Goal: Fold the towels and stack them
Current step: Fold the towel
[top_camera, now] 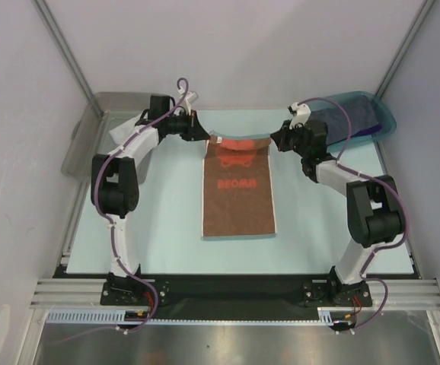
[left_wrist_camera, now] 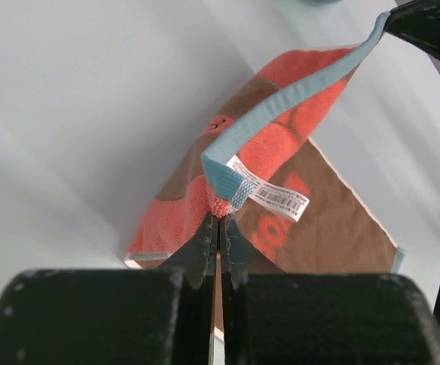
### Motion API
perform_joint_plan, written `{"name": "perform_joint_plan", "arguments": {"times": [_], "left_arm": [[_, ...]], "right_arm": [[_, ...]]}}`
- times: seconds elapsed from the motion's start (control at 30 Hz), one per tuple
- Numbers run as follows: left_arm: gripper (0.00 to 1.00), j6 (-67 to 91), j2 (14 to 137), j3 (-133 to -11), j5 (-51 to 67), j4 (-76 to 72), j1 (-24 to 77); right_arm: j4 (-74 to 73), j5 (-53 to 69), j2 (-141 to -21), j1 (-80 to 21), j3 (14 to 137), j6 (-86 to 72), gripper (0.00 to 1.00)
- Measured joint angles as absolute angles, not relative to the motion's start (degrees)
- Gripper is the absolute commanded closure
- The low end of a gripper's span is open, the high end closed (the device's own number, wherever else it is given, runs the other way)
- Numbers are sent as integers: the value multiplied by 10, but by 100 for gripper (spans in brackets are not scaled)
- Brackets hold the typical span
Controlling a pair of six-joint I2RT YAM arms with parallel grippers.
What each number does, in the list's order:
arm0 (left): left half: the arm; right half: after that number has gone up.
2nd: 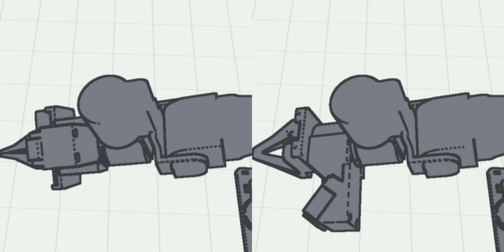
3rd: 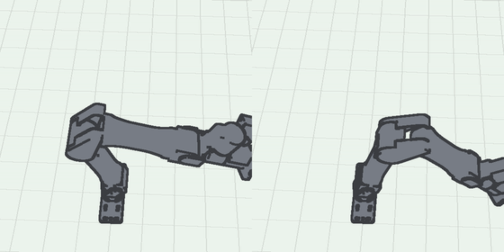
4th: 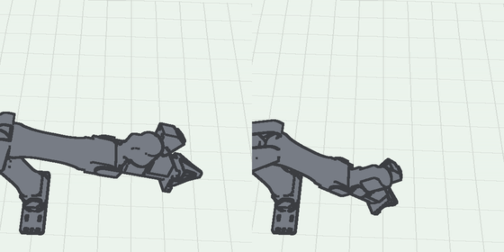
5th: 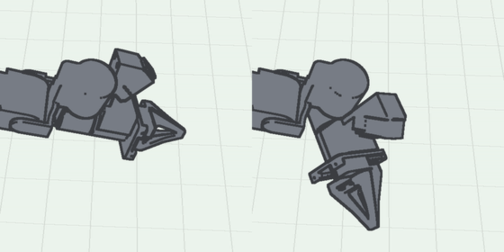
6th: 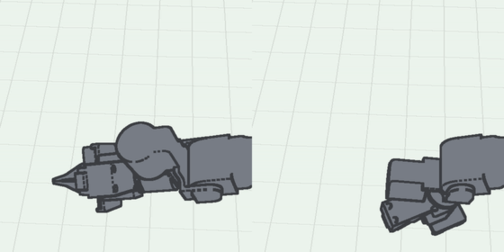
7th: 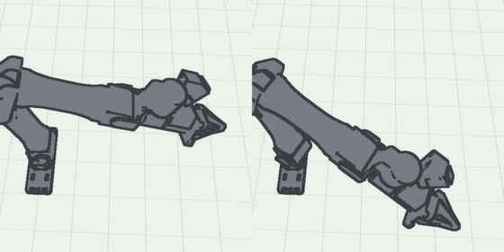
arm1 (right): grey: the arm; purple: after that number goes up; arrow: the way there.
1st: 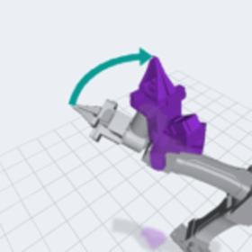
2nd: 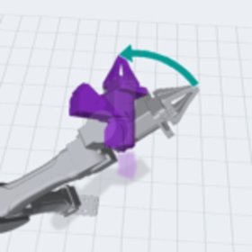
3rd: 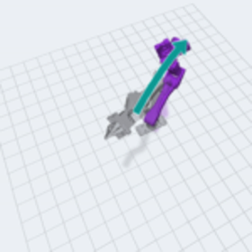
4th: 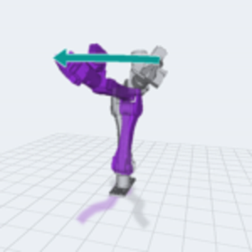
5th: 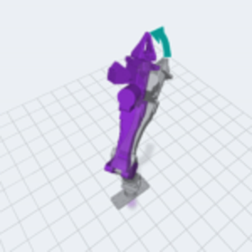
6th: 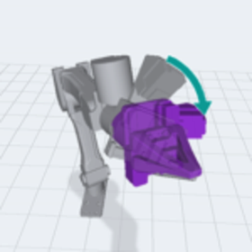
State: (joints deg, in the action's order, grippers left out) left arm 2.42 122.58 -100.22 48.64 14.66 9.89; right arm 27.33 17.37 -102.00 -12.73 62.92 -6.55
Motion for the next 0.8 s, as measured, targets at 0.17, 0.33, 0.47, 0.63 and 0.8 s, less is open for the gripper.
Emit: {"name": "perform_joint_plan", "arguments": {"times": [0.17,0.33,0.47,0.63,0.8], "left_arm": [[100,0,1120,-874,476,149,110],[100,-11,1033,-773,457,143,143],[100,-16,996,-705,427,142,164],[100,-15,954,-636,372,145,187],[99,-16,895,-594,336,156,203]], "right_arm": [[262,170,-927,-127,552,-72,100],[258,166,-839,-132,472,-91,100],[238,153,-790,-146,404,-110,100],[186,136,-732,-176,351,-131,100],[134,111,-667,-197,332,-144,100]]}}
